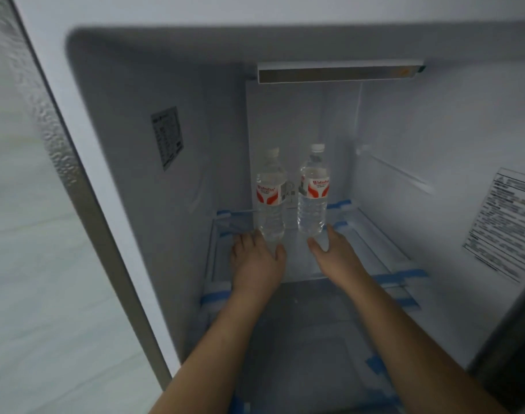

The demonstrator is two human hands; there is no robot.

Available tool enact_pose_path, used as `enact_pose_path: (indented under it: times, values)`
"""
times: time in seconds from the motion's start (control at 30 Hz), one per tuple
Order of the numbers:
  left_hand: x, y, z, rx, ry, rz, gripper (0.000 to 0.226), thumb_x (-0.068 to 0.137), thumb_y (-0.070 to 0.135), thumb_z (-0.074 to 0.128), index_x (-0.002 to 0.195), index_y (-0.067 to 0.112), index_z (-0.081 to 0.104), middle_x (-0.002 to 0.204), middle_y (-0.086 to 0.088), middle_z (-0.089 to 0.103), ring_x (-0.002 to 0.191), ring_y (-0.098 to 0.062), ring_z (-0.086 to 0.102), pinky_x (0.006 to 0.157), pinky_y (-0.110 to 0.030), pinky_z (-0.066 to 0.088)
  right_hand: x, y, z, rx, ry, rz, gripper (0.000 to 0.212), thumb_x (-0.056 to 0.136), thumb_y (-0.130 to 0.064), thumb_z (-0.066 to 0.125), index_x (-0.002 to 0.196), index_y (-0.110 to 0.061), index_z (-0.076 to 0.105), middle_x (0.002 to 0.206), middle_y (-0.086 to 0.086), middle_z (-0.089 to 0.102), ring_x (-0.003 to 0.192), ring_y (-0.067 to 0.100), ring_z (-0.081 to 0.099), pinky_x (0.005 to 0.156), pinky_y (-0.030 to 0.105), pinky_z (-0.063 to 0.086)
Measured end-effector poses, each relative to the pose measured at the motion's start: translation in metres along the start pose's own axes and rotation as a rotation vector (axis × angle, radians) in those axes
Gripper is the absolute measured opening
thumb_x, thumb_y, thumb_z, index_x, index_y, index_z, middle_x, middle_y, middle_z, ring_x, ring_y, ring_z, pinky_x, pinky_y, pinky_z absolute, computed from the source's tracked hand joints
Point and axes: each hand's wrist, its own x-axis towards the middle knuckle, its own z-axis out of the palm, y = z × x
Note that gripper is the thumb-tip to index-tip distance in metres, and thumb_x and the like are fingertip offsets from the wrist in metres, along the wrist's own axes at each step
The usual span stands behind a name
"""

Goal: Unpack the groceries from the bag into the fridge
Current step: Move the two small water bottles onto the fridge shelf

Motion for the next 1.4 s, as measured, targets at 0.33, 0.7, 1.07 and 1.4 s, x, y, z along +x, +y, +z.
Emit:
enact_pose_path:
  times: [0.33,0.7,1.07,1.4]
  values:
    - [-0.091,-0.017,-0.014,0.153,-0.04,0.288,0.067,0.091,0.049,0.024,0.14,0.011,0.047,0.14,-0.018,0.05,0.131,-0.041,0.043,0.11,-0.055,0.031,-0.102,0.001,0.006,-0.646,-0.051,-0.084,0.057,0.099,-0.042,0.036,0.15,-0.017,0.024,0.158,0.007,0.022,0.145,0.025,0.014,0.116,0.038,0.012]
    - [-0.168,-0.005,-0.03,0.247,-0.08,0.488,0.058,0.087,0.041,0.03,0.13,0.012,0.056,0.139,-0.014,0.054,0.134,-0.034,0.044,0.109,-0.05,0.035,-0.209,0.003,-0.028,-0.86,-0.059,-0.103,0.076,0.087,-0.052,0.001,0.15,-0.017,0.026,0.158,0.006,0.023,0.146,0.025,0.013,0.117,0.038,0.007]
    - [-0.267,0.069,-0.017,0.362,-0.256,0.68,0.062,0.095,0.05,0.01,0.152,0.025,0.02,0.16,-0.004,0.022,0.148,-0.023,0.014,0.121,-0.043,0.006,-0.319,0.077,-0.105,-0.865,-0.041,-0.022,0.062,0.096,-0.05,0.02,0.132,-0.015,0.056,0.138,0.007,0.055,0.131,0.028,0.046,0.109,0.044,0.033]
    - [-0.338,0.104,0.013,0.402,-0.336,0.784,0.05,0.095,0.046,0.033,0.133,0.023,0.056,0.141,-0.007,0.054,0.131,-0.028,0.049,0.107,-0.046,0.023,-0.402,0.103,-0.15,-0.757,0.028,0.147,0.08,0.095,-0.057,-0.003,0.129,-0.017,0.058,0.134,0.008,0.058,0.126,0.031,0.052,0.102,0.053,0.042]
